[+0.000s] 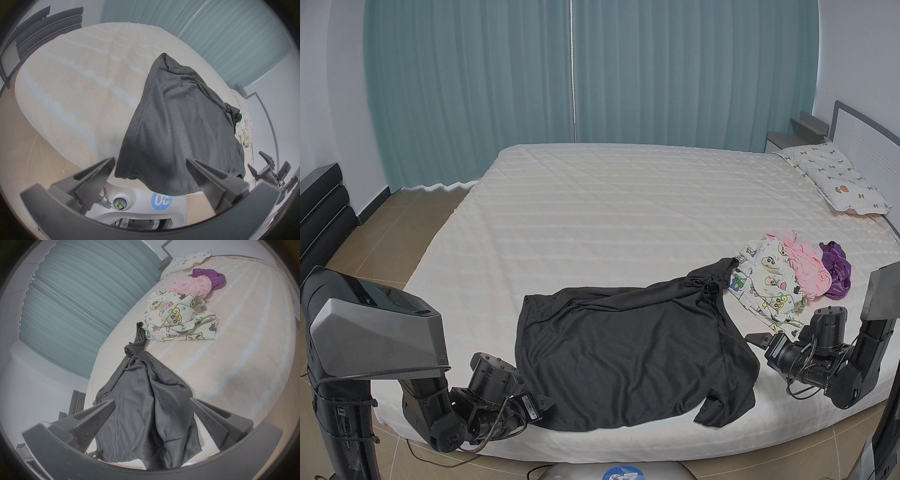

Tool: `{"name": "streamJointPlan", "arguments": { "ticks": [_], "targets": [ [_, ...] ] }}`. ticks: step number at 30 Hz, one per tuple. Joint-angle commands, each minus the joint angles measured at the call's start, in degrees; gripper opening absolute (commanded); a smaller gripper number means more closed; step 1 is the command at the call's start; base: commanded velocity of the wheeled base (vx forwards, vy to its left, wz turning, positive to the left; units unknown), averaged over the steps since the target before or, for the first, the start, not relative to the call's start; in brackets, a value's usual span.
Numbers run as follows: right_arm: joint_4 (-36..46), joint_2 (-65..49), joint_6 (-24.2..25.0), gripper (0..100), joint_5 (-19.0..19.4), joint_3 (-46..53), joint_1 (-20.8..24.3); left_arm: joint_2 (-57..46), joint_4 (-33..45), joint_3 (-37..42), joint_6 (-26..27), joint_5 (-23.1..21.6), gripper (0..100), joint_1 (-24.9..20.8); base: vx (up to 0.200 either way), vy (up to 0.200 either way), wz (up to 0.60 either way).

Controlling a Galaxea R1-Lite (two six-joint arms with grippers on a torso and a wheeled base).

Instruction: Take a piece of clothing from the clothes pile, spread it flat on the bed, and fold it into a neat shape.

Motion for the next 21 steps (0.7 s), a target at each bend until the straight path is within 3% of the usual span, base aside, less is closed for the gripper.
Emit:
{"name": "streamJointPlan", "arguments": {
  "ticks": [1,9,12,17,21],
  "targets": [
    [0.1,0.3,0.0,100,0.0,0.1,0.1,0.4,0.8,0.1,0.6,1.7,0,-0.1,0.0,0.0,0.0],
    [0.0,1.2,-1.3,100,0.7,3.2,0.6,0.7,1.2,0.3,1.8,3.8,0,1.8,0.0,0.0,0.0],
    [0.1,3.7,-4.1,100,4.3,4.8,0.6,-2.0,1.2,1.1,1.6,3.7,0,5.7,0.0,0.0,0.0],
    [-0.3,8.9,-7.0,100,4.3,4.0,0.6,-4.2,1.1,1.4,1.6,3.1,0,11.5,0.0,0.0,0.0],
    [-7.9,14.1,-7.4,100,4.2,3.6,0.7,-4.4,1.0,0.8,1.4,-0.8,0,14.8,0.0,0.0,0.0]
  ]
}}
